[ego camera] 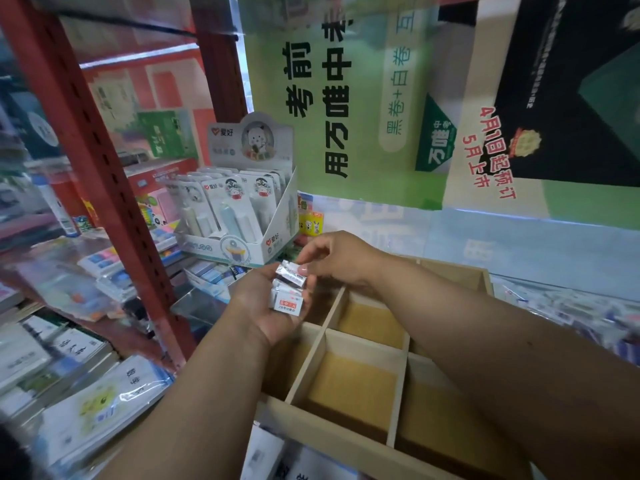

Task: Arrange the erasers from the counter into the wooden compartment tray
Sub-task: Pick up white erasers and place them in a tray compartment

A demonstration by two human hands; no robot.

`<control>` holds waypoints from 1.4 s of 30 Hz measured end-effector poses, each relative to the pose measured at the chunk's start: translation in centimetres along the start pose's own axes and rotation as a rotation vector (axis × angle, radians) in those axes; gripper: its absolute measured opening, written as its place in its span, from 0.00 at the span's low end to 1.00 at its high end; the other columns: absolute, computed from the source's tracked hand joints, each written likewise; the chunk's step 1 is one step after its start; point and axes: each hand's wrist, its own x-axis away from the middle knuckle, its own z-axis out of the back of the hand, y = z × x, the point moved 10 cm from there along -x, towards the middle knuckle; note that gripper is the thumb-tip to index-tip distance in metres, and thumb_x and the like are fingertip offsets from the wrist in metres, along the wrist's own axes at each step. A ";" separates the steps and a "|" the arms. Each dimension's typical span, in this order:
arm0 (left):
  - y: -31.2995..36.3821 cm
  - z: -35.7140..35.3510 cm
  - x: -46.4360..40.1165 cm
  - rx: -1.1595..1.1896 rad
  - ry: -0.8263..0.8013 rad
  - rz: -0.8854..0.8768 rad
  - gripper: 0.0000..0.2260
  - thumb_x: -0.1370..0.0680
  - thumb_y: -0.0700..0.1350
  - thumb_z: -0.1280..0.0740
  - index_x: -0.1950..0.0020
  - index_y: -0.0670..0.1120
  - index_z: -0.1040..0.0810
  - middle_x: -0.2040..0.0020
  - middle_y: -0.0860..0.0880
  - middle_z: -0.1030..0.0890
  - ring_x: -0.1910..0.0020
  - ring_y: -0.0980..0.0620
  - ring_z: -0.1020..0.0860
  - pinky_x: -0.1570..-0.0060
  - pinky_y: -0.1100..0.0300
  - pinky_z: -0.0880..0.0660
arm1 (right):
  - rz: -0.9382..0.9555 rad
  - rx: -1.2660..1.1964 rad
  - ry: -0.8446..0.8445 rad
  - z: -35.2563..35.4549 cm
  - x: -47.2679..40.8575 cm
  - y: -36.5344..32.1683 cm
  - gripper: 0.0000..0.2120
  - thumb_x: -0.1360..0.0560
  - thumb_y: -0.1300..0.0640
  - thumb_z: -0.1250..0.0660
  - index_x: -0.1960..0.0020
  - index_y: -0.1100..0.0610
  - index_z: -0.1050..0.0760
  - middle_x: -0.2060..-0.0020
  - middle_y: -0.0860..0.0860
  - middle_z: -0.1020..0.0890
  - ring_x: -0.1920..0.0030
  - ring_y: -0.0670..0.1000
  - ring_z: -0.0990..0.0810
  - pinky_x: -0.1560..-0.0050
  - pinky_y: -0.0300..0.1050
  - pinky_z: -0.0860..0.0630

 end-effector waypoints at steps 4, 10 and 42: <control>0.0 0.3 -0.1 -0.035 -0.005 -0.005 0.15 0.19 0.45 0.45 0.35 0.41 0.29 0.53 0.40 0.20 0.73 0.48 0.20 0.78 0.65 0.27 | -0.191 -0.081 0.009 0.1 -0.2 2.0 0.05 0.27 0.62 0.30 0.61 0.56 0.21 0.73 0.49 0.20 0.74 0.42 0.25 0.72 0.37 0.34; 0.0 0.9 -0.7 -0.039 0.009 -0.003 0.20 0.18 0.46 0.45 0.29 0.39 0.33 0.43 0.34 0.20 0.71 0.46 0.18 0.78 0.63 0.26 | -0.244 0.203 0.282 5.5 -2.0 4.1 0.05 0.29 0.61 0.28 0.53 0.61 0.18 0.57 0.55 0.17 0.56 0.52 0.19 0.50 0.46 0.22; 0.0 -0.1 -0.5 -0.007 -0.058 -0.047 0.14 0.19 0.43 0.41 0.34 0.43 0.29 0.55 0.40 0.17 0.64 0.45 0.17 0.75 0.62 0.24 | 0.015 -0.061 -0.090 0.2 -0.5 -0.1 0.11 0.25 0.53 0.32 0.50 0.60 0.22 0.62 0.51 0.19 0.63 0.46 0.22 0.59 0.39 0.28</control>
